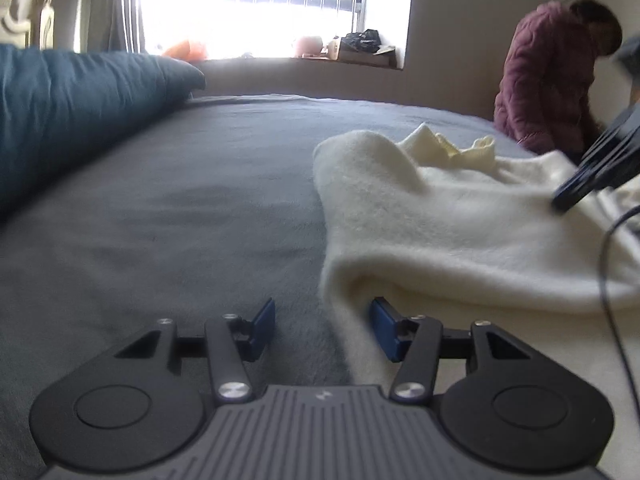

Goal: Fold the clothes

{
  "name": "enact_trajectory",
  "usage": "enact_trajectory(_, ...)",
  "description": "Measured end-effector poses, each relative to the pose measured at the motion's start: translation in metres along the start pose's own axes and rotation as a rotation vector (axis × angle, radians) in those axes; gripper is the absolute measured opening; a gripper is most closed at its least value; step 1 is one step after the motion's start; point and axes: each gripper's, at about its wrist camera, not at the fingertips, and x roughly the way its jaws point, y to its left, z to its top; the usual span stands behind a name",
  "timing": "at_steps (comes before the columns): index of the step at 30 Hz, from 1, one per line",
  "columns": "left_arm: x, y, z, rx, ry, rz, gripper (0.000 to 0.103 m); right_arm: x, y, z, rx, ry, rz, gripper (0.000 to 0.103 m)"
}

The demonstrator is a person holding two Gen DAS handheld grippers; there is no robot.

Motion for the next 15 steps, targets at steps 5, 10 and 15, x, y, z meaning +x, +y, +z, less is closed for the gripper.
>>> enact_trajectory(5,0.01,-0.008,0.007,-0.031,0.021,0.047,0.055,-0.028,-0.01,-0.006,0.028,-0.006,-0.072,0.003)
enact_trajectory(10,0.01,-0.019,0.003,0.012,0.009,0.084,0.057,-0.004,-0.016,-0.035,0.079,0.069,-0.129,0.003)
enact_trajectory(15,0.004,-0.017,0.004,-0.009,0.022,0.067,0.058,0.03,-0.005,-0.046,0.043,0.108,-0.196,0.006)
